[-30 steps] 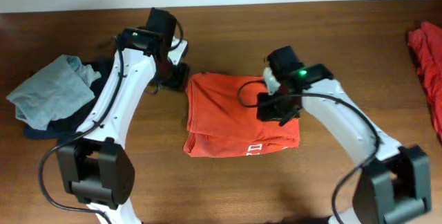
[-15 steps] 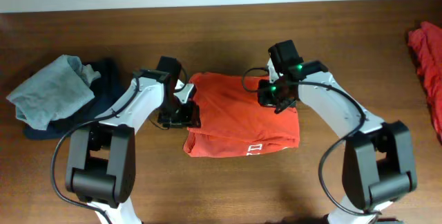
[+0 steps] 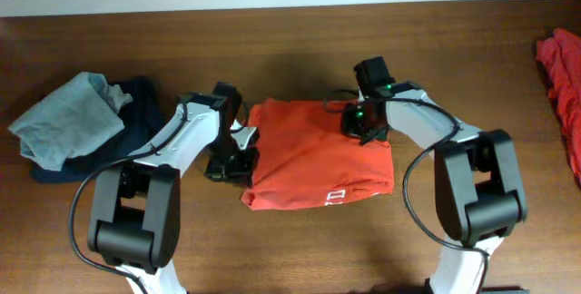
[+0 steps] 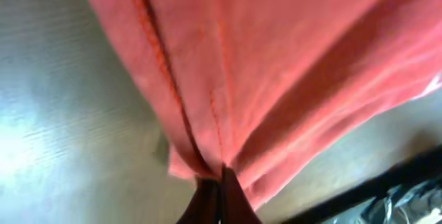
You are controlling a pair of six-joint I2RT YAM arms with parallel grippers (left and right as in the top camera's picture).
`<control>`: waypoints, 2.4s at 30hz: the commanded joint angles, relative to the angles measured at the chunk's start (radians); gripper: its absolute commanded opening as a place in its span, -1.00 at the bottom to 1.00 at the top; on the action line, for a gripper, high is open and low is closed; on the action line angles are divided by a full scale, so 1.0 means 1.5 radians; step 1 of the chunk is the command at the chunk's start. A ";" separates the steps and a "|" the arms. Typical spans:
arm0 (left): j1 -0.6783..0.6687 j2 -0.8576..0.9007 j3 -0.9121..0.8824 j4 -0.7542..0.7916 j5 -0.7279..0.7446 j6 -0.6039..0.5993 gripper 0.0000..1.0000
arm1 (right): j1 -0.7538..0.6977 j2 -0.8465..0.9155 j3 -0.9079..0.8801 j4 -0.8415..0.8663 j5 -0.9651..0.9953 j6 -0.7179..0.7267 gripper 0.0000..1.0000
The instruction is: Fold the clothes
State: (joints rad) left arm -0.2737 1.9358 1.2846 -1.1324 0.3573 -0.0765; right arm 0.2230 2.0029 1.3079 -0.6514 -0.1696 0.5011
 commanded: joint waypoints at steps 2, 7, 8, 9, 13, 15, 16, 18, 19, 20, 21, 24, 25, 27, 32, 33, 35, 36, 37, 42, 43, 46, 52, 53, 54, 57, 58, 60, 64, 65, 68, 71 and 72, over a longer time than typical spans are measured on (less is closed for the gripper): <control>0.000 -0.003 -0.005 -0.026 -0.067 0.010 -0.99 | -0.040 0.011 0.005 0.011 0.016 0.027 -0.72; 0.012 -0.003 -0.005 -0.006 -0.097 0.009 -0.99 | -0.063 0.010 0.006 0.011 -0.002 -0.004 -0.58; 0.018 -0.003 -0.005 -0.006 -0.097 0.009 -0.99 | -0.068 0.009 0.007 0.009 -0.018 -0.021 -0.56; 0.025 -0.003 -0.005 -0.007 -0.097 0.009 -0.99 | -0.076 0.004 0.009 0.003 -0.061 -0.053 -0.55; 0.051 -0.005 -0.005 -0.021 -0.096 0.014 -0.80 | -0.123 -0.041 0.013 -0.033 -0.193 -0.136 -0.53; 0.057 -0.012 -0.003 -0.024 -0.096 0.024 -0.76 | -0.147 -0.071 0.013 -0.048 -0.250 -0.170 -0.47; 0.057 -0.016 -0.001 -0.023 -0.096 0.027 -0.72 | -0.157 -0.082 0.013 -0.056 -0.269 -0.182 -0.45; 0.057 -0.032 0.015 -0.021 -0.096 0.030 -0.64 | -0.179 -0.113 0.013 -0.096 -0.289 -0.192 -0.38; 0.057 -0.039 0.026 -0.017 -0.097 0.030 -0.60 | -0.188 -0.127 0.013 -0.123 -0.288 -0.194 -0.36; 0.057 -0.049 0.039 -0.007 -0.097 0.030 -0.51 | -0.192 -0.136 0.013 -0.153 -0.288 -0.210 -0.36; 0.057 -0.056 0.048 0.005 -0.096 0.030 -0.44 | -0.192 -0.140 0.013 -0.171 -0.288 -0.220 -0.36; 0.056 -0.066 0.059 0.097 -0.094 0.031 -0.13 | -0.171 -0.141 0.011 -0.262 -0.266 -0.262 -0.31; 0.056 -0.065 0.059 0.134 -0.090 0.032 -0.12 | -0.162 -0.141 0.008 -0.275 -0.240 -0.262 -0.28; 0.054 -0.054 0.058 0.226 -0.087 0.068 -0.05 | -0.133 -0.141 -0.008 -0.288 -0.153 -0.242 -0.22; 0.037 -0.011 0.058 0.336 -0.033 0.153 0.22 | -0.084 -0.141 -0.072 -0.265 -0.110 -0.218 -0.17; 0.034 0.000 0.058 0.351 -0.031 0.158 0.25 | -0.077 -0.141 -0.083 -0.252 -0.110 -0.218 -0.15; 0.029 0.020 0.058 0.375 -0.031 0.158 0.31 | -0.064 -0.141 -0.104 -0.216 -0.110 -0.196 -0.17; 0.026 0.036 0.058 0.388 -0.031 0.158 0.33 | -0.060 -0.141 -0.112 -0.202 -0.109 -0.183 -0.18; 0.022 0.058 0.058 0.402 -0.031 0.158 0.33 | -0.052 -0.141 -0.131 -0.174 -0.104 -0.160 -0.18; 0.020 0.099 0.058 0.452 -0.032 0.170 -0.27 | -0.052 -0.141 -0.174 -0.127 -0.083 -0.129 -0.19; 0.020 0.099 0.060 0.454 -0.038 0.170 -0.67 | -0.052 -0.141 -0.189 -0.118 -0.082 -0.128 -0.28; 0.023 0.093 0.072 0.436 -0.062 0.164 -0.99 | -0.052 -0.141 -0.210 -0.109 -0.054 -0.113 -0.70; 0.048 0.030 0.090 0.365 -0.174 0.162 -0.93 | -0.053 -0.141 -0.235 -0.108 0.047 -0.080 -0.92; 0.053 0.019 0.090 0.360 -0.201 0.162 -0.91 | -0.053 -0.141 -0.235 -0.109 0.049 -0.078 -0.92; 0.055 0.013 0.090 0.357 -0.216 0.162 -0.90 | -0.053 -0.141 -0.235 -0.109 0.051 -0.078 -0.92; 0.071 -0.001 0.090 0.350 -0.249 0.162 -0.84 | -0.053 -0.141 -0.235 -0.124 0.072 -0.049 -0.92; 0.078 -0.003 0.090 0.349 -0.248 0.161 -0.81 | -0.053 -0.141 -0.235 -0.126 0.072 -0.049 -0.92; 0.085 -0.003 0.090 0.347 -0.248 0.161 -0.67 | -0.053 -0.141 -0.235 -0.126 0.072 -0.049 -0.92; 0.089 -0.003 0.090 0.346 -0.249 0.159 -0.14 | -0.053 -0.141 -0.235 -0.126 0.071 -0.049 -0.92; 0.089 -0.003 0.090 0.345 -0.249 0.159 -0.08 | -0.053 -0.141 -0.235 -0.126 0.071 -0.049 -0.92; 0.089 -0.003 0.090 0.344 -0.249 0.152 0.06 | -0.053 -0.141 -0.234 -0.126 0.056 -0.058 -0.88; 0.089 -0.003 0.090 0.335 -0.237 0.147 0.07 | -0.053 -0.152 -0.218 -0.126 -0.062 -0.162 -0.75; 0.089 -0.003 0.090 0.329 -0.223 0.147 0.08 | -0.053 -0.161 -0.210 -0.126 -0.105 -0.193 -0.72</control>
State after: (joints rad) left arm -0.1398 1.9575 1.4002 -0.6224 -0.0021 0.1570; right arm 0.1455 1.7733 0.9913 -0.8333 -0.2111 0.3550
